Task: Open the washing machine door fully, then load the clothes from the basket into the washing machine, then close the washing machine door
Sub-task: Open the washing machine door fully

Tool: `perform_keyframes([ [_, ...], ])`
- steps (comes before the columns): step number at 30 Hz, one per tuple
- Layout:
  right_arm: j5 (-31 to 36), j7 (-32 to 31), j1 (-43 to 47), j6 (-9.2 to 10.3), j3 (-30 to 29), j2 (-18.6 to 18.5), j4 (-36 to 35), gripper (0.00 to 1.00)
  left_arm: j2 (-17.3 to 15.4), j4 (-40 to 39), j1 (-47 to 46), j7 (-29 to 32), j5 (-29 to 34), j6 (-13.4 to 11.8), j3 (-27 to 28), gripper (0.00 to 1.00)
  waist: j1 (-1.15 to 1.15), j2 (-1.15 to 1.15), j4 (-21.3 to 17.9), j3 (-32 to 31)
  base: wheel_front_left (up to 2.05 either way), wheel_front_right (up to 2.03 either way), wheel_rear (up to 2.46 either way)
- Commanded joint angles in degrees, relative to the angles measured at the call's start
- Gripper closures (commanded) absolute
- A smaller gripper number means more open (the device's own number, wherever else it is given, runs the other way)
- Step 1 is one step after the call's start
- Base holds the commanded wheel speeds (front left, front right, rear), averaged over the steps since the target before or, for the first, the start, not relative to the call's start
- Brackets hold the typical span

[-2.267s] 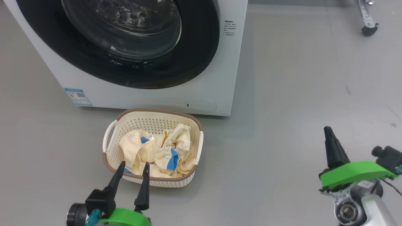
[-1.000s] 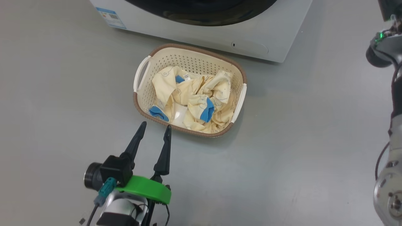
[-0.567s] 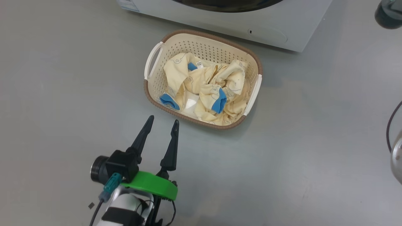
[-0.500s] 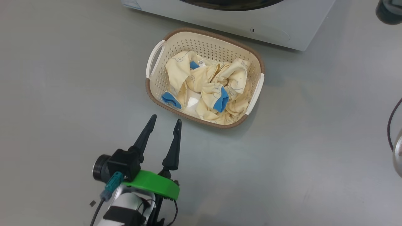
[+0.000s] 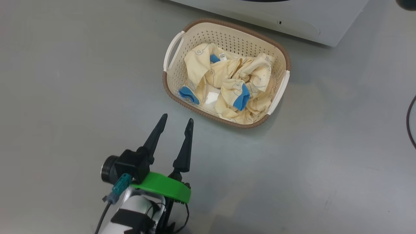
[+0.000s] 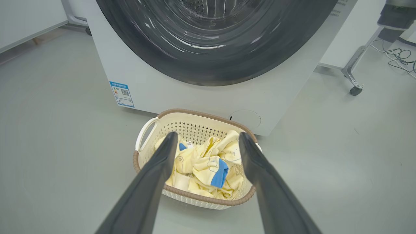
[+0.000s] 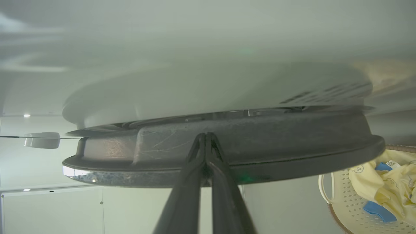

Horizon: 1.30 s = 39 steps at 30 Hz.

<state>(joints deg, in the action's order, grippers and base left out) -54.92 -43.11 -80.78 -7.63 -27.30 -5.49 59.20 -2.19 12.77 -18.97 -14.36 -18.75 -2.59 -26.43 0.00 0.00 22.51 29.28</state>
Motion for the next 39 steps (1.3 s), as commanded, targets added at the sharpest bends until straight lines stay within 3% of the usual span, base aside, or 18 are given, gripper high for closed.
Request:
perform_keyframes([
  [1,1.04,0.40,-4.57,0.14,-0.21,0.72,-1.07,1.00,-0.69,-1.90,-0.76,-0.63,-0.50,-0.38,1.14,0.00,0.00,0.00,0.25,0.32,0.00,0.00,0.00],
  [19,8.09,1.38,-9.66,0.14,-2.95,-0.56,4.86,1.00,-0.69,-2.40,-1.88,-0.63,-1.70,-1.11,-0.58,0.00,0.00,0.00,1.74,2.21,0.00,0.00,0.00],
  [39,9.62,-2.70,-8.79,0.14,-4.98,0.48,4.78,1.00,-0.69,-2.69,-2.06,-0.63,-2.50,-1.53,-1.15,0.00,0.00,0.00,2.01,2.23,0.00,0.00,0.00],
])
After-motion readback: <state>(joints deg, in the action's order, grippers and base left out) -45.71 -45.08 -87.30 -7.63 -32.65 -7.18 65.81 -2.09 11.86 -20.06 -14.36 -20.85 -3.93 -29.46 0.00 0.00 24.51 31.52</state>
